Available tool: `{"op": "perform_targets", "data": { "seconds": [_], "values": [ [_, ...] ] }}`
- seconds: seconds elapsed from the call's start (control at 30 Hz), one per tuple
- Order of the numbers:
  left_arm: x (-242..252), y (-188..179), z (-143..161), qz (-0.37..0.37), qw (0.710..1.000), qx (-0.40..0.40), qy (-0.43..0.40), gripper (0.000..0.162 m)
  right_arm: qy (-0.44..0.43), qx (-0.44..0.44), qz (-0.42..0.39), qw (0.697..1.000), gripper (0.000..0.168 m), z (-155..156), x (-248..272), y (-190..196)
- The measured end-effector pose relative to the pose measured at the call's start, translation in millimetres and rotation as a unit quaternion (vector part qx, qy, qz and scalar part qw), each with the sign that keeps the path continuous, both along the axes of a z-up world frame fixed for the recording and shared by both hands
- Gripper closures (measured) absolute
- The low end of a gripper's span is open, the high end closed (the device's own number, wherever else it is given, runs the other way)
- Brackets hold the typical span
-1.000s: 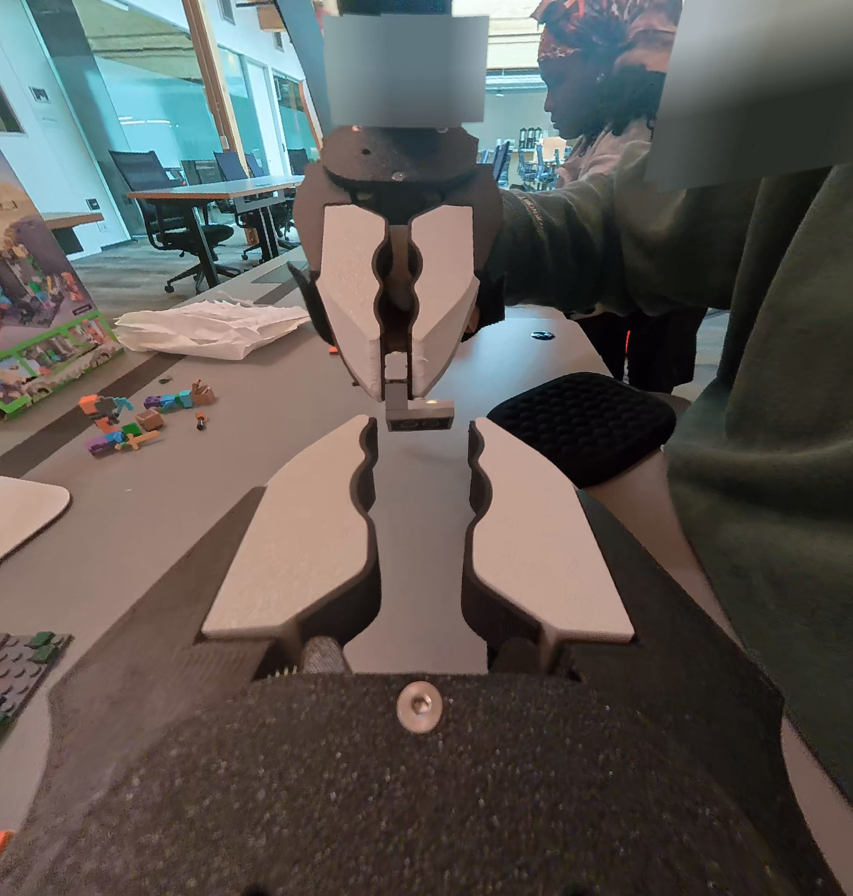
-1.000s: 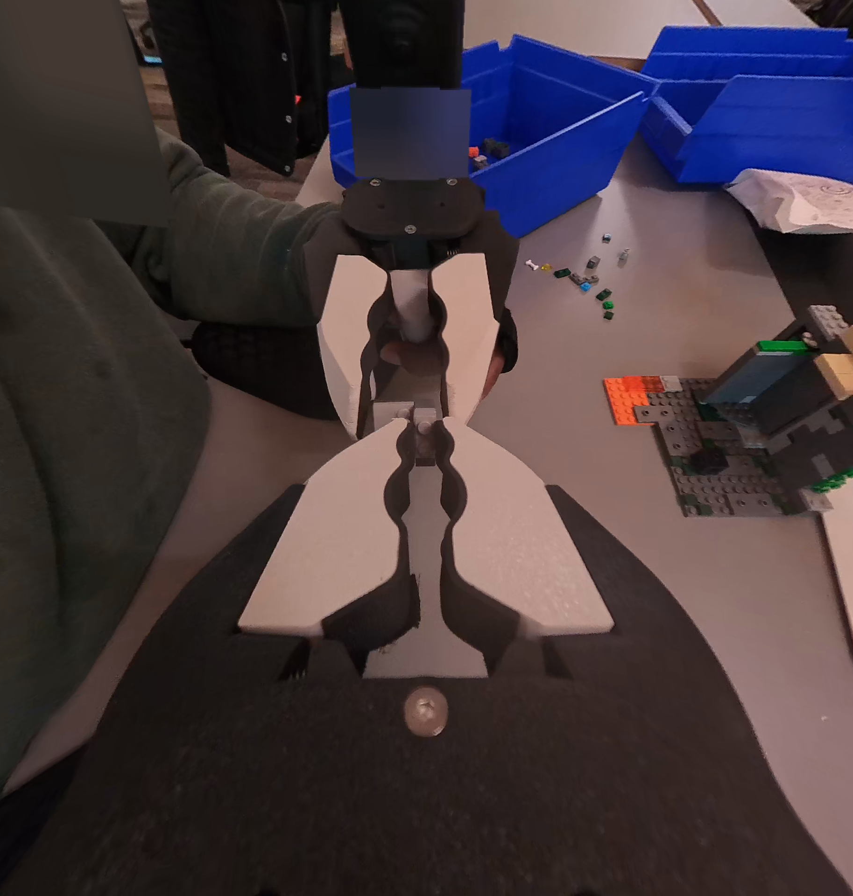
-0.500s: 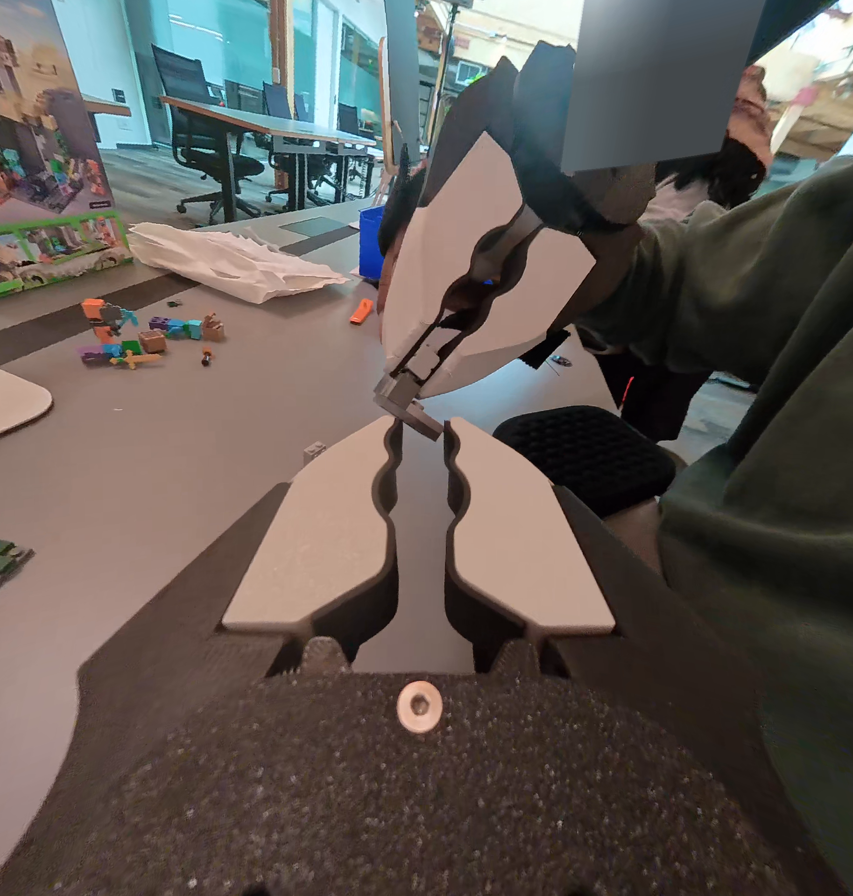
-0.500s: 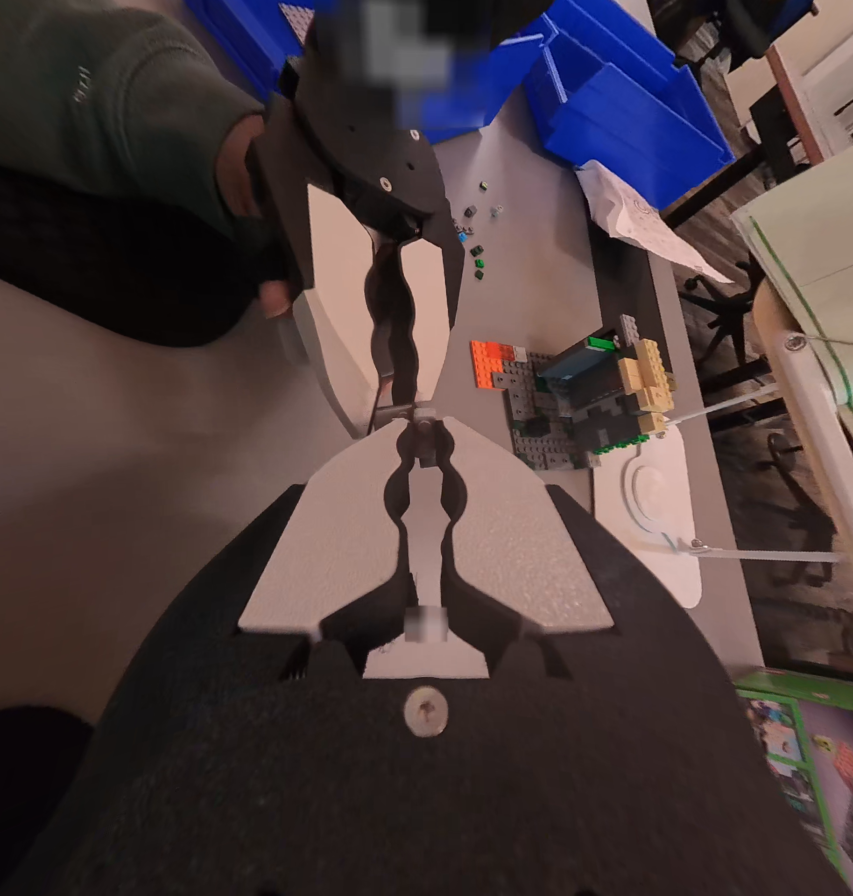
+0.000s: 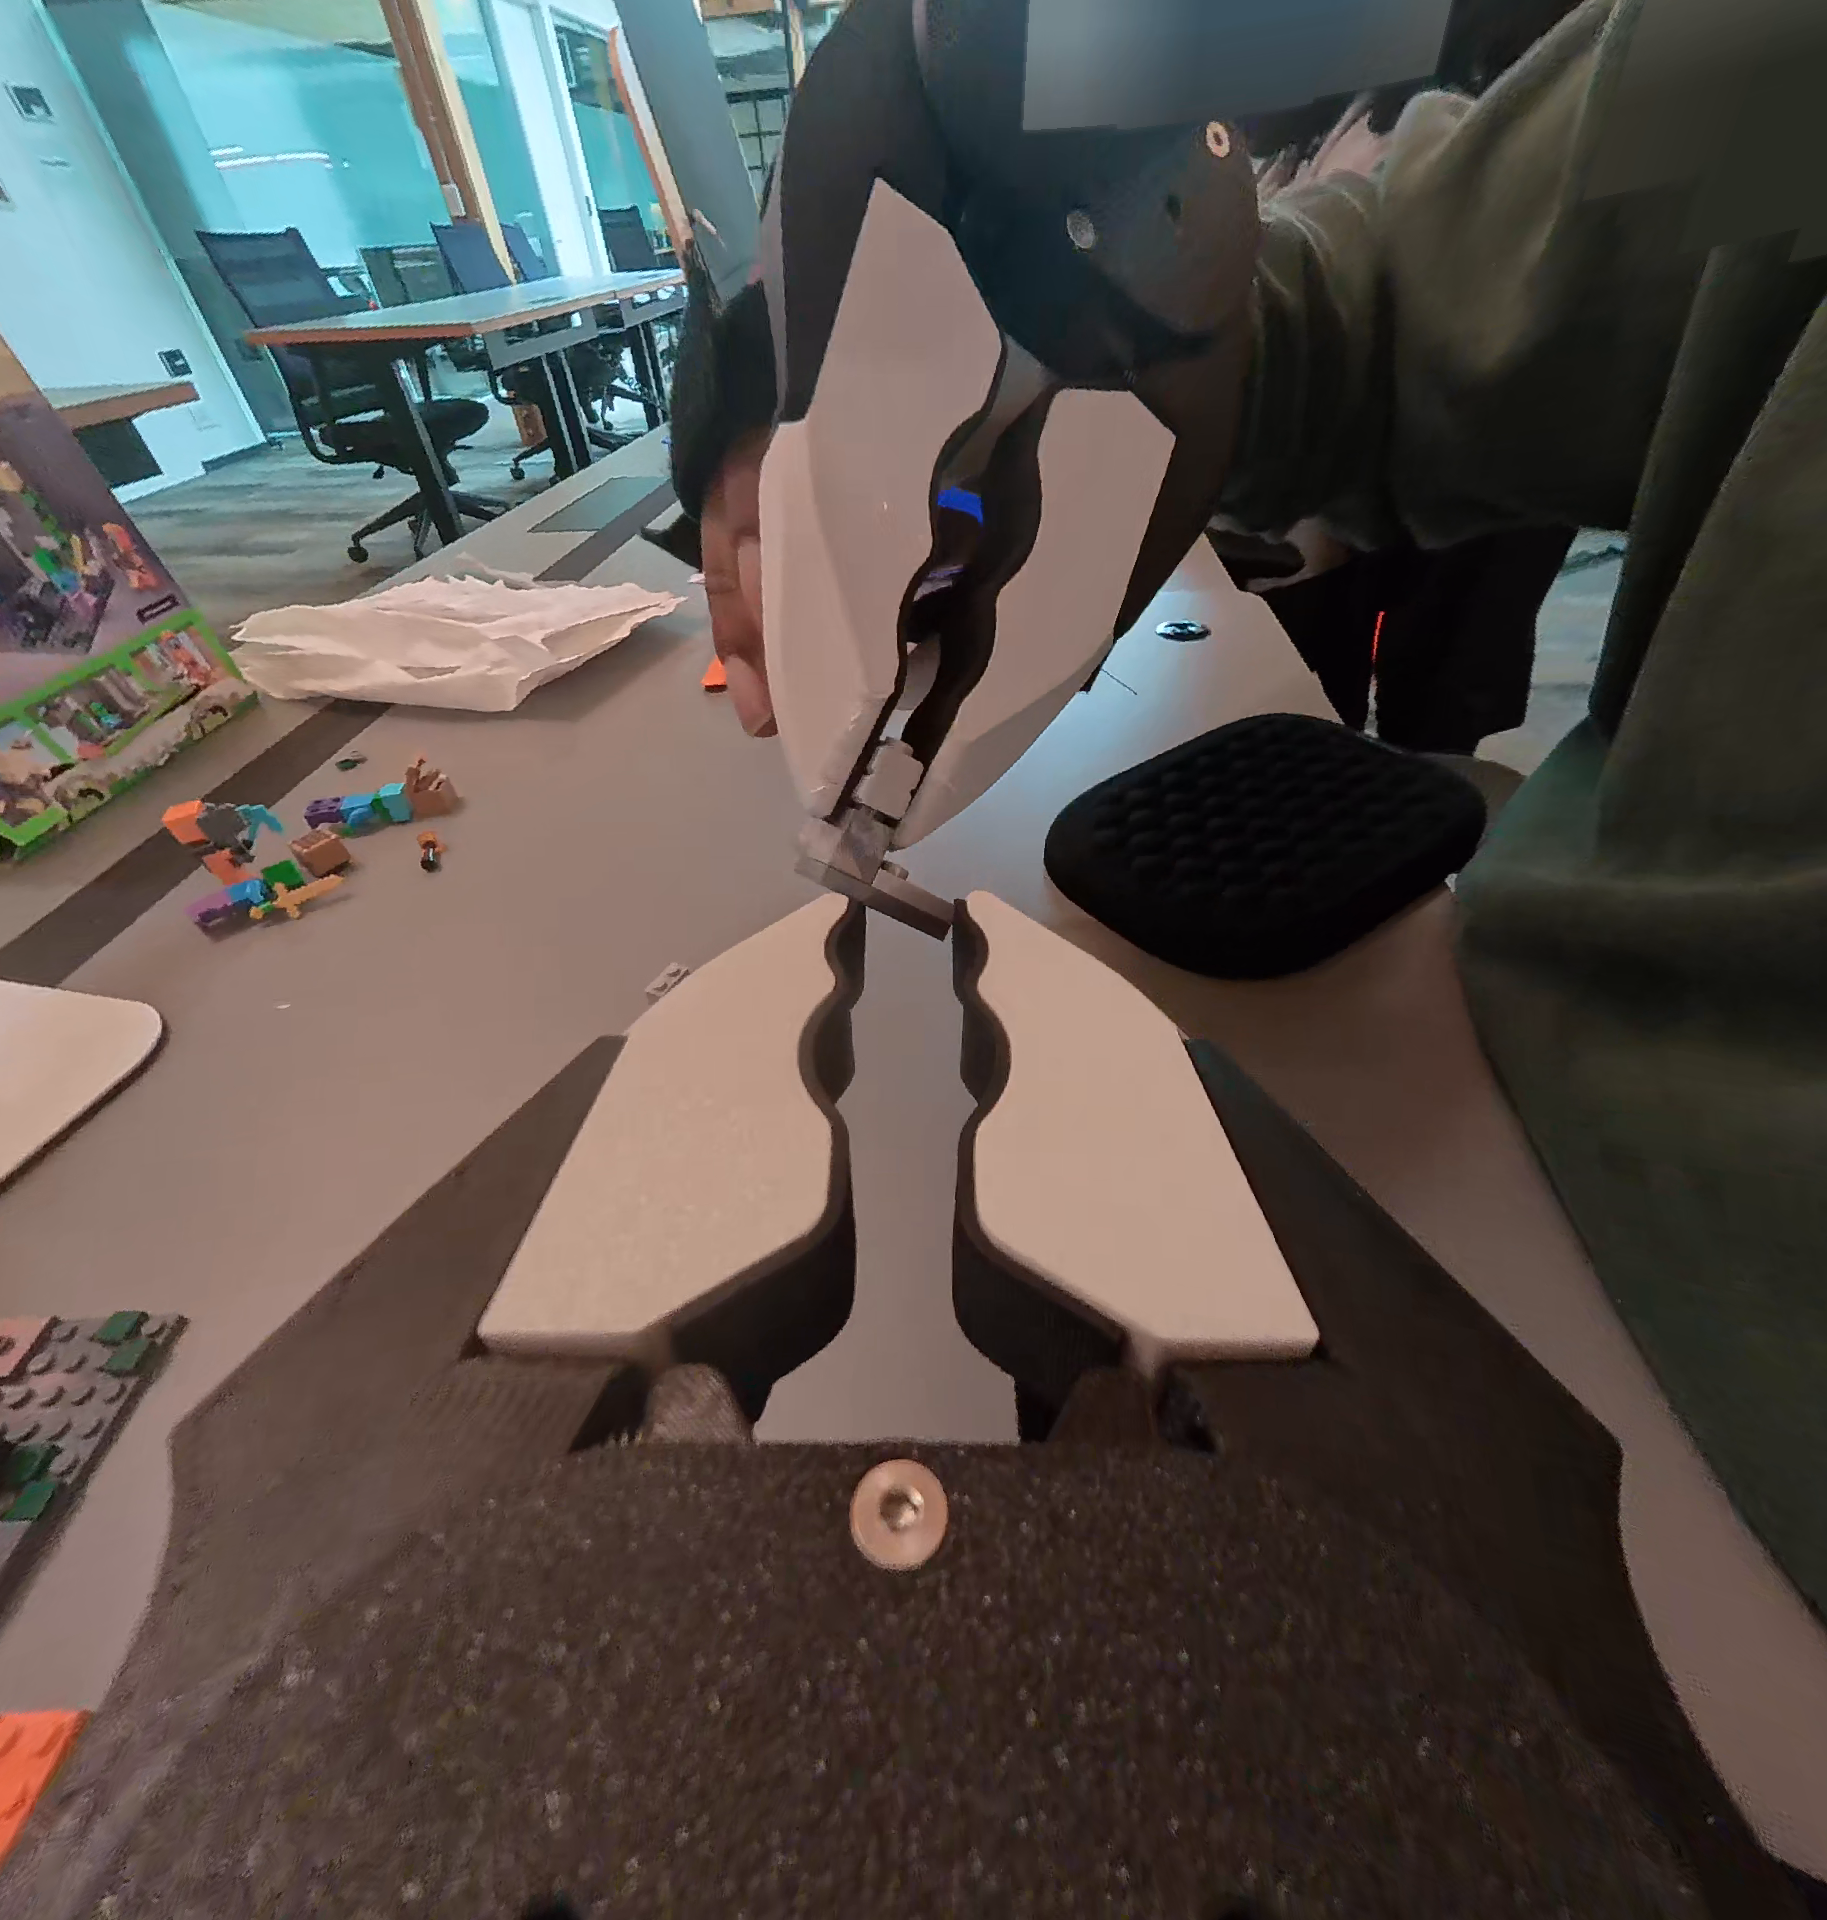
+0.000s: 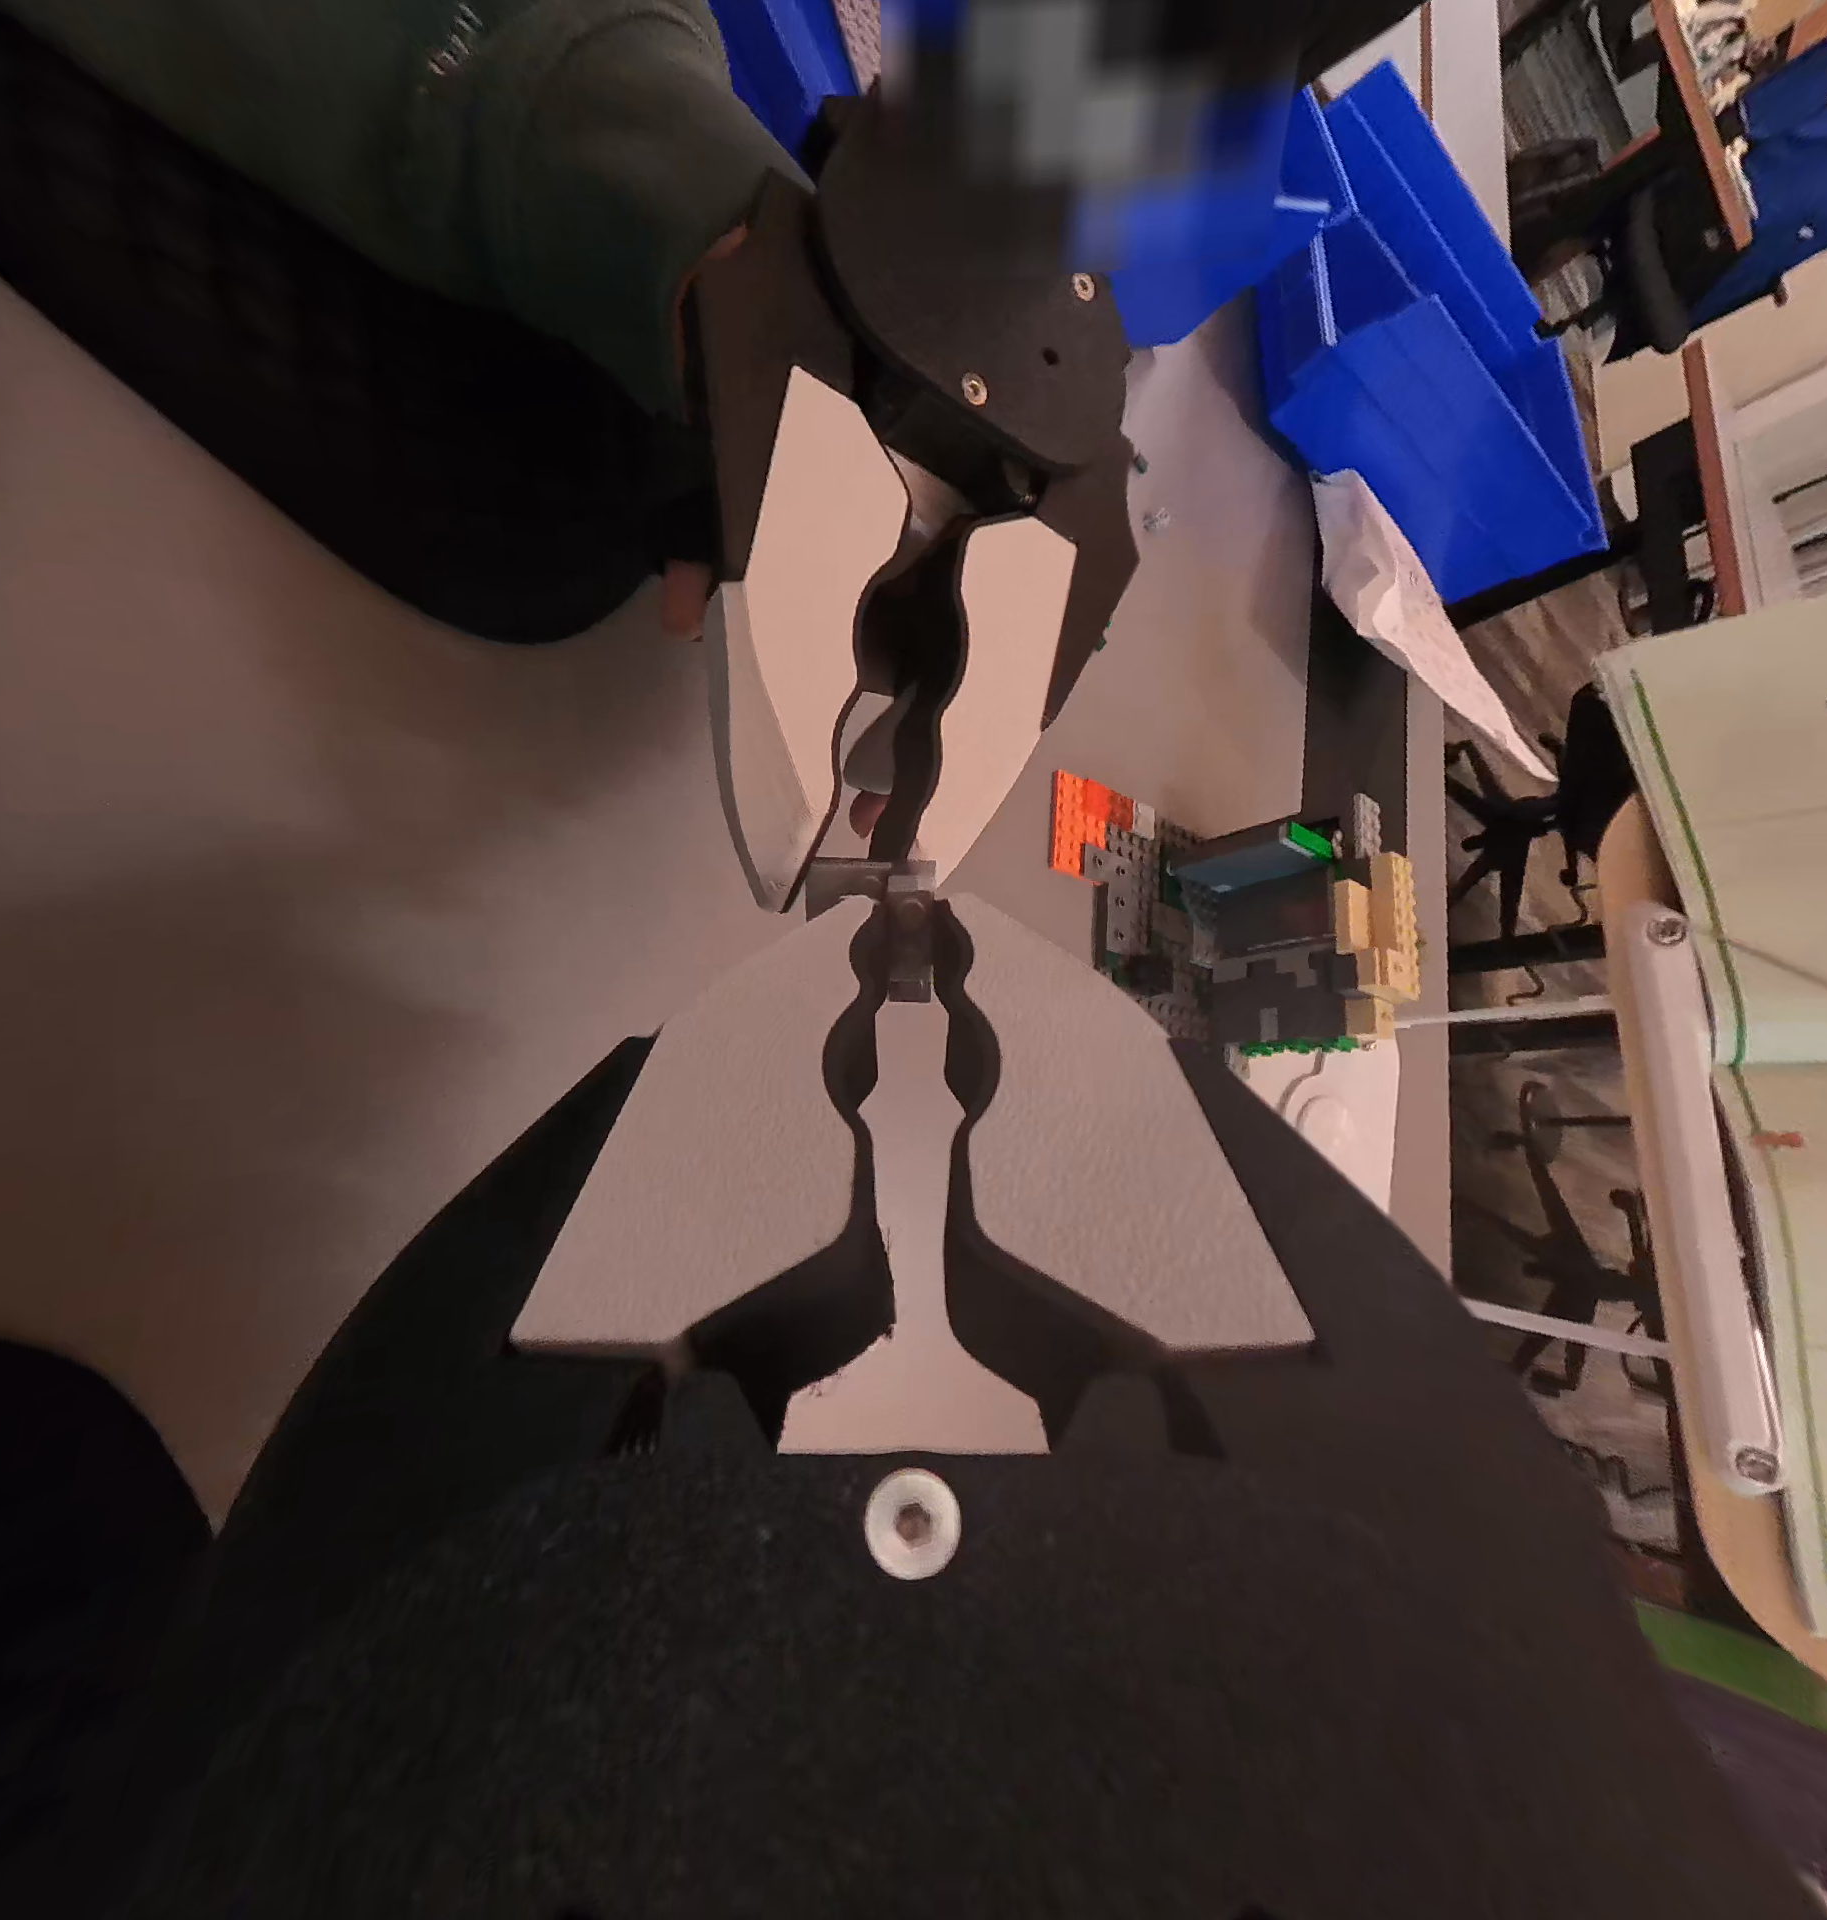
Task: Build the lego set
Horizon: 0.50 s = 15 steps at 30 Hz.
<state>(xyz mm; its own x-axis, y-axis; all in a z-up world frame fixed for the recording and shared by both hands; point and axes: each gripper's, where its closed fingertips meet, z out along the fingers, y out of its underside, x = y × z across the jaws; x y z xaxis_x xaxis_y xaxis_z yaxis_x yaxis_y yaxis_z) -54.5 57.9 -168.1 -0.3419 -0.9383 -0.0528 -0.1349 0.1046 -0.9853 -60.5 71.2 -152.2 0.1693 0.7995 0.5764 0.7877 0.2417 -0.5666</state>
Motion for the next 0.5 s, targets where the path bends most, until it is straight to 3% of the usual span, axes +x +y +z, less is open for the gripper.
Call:
{"op": "perform_targets", "data": {
  "seconds": [0.5],
  "values": [
    [-3, -12, -4, -0.022, 0.999, 0.043, 0.020, 0.148, 0.003, 0.015, 0.013, 1.000, 0.161, -4, -4, -11]
  ]
}}
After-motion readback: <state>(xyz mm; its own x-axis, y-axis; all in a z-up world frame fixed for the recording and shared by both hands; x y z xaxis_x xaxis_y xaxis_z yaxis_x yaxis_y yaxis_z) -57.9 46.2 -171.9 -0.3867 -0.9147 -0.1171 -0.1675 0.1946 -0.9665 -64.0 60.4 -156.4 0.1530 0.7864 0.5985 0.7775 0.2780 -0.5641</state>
